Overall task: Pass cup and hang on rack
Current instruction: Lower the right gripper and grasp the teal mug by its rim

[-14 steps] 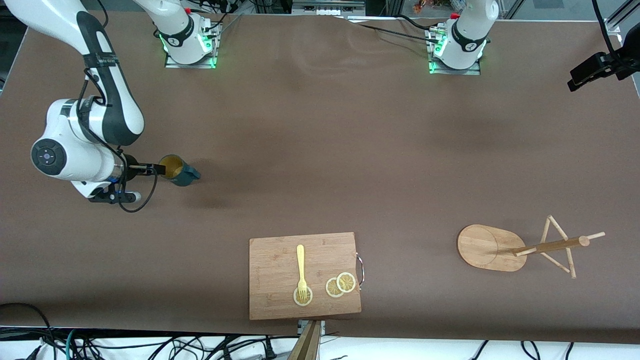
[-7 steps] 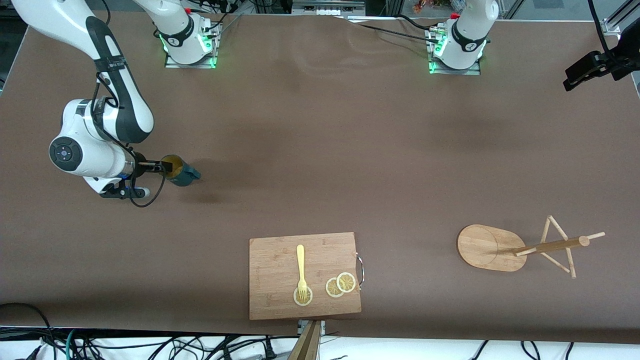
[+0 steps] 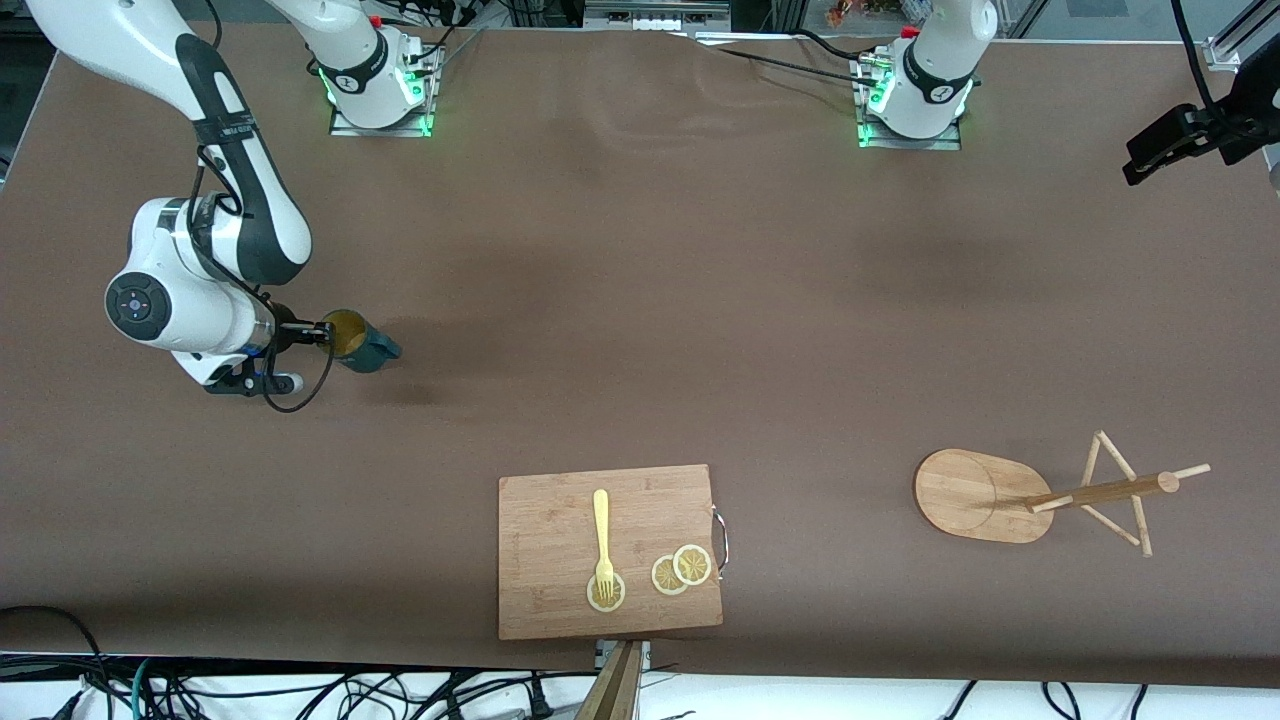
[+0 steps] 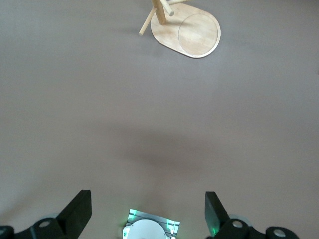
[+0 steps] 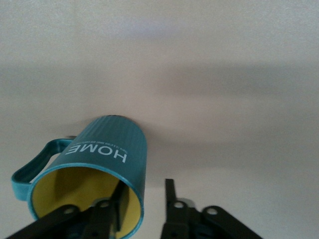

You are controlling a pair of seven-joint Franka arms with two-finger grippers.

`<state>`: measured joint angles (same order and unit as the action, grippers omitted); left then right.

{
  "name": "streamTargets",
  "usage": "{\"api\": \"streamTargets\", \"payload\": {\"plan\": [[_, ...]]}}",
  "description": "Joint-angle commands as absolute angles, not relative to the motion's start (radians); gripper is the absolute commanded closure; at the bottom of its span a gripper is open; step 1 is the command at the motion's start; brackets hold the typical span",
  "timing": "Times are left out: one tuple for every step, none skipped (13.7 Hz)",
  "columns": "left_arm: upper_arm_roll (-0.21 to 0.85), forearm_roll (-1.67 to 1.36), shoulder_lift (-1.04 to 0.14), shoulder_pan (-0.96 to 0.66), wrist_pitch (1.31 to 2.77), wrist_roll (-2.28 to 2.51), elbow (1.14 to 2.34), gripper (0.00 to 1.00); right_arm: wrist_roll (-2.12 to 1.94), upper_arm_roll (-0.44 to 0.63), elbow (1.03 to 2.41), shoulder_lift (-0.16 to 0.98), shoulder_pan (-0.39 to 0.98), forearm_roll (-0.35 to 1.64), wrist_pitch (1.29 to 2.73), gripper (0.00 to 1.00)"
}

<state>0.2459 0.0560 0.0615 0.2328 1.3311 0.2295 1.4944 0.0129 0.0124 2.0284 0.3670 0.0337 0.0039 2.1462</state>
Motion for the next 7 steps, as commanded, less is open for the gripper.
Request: {"api": "streamTargets", "payload": {"plan": [[0.242,0.084,0.06,0.239,1.351,0.21,1.488,0.0,0.025,0.011,2.031,0.341,0.054,0.017,2.12,1.0],[0.241,0.084,0.06,0.239,1.353,0.21,1.488,0.0,0.025,0.011,2.022,0.341,0.057,0.017,2.115,1.0],[0.241,0.086,0.057,0.239,1.354,0.21,1.488,0.0,0.025,0.011,2.011,0.341,0.057,0.018,2.115,1.0],[0.241,0.087,0.049,0.239,1.355,0.21,1.488,0.0,0.025,0.011,1.997,0.341,0.057,0.018,2.115,1.0],[0.241,0.087,0.041,0.239,1.355,0.21,1.486,0.0,0.025,0.009,1.981,0.341,0.061,0.018,2.114,1.0],[0.241,0.084,0.038,0.239,1.355,0.21,1.486,0.0,0.022,-0.001,1.956,0.339,0.064,0.018,2.112,1.0],[0.241,0.084,0.035,0.241,1.355,0.21,1.483,0.0,0.025,-0.023,1.928,0.336,0.066,0.018,2.102,1.0]]}}
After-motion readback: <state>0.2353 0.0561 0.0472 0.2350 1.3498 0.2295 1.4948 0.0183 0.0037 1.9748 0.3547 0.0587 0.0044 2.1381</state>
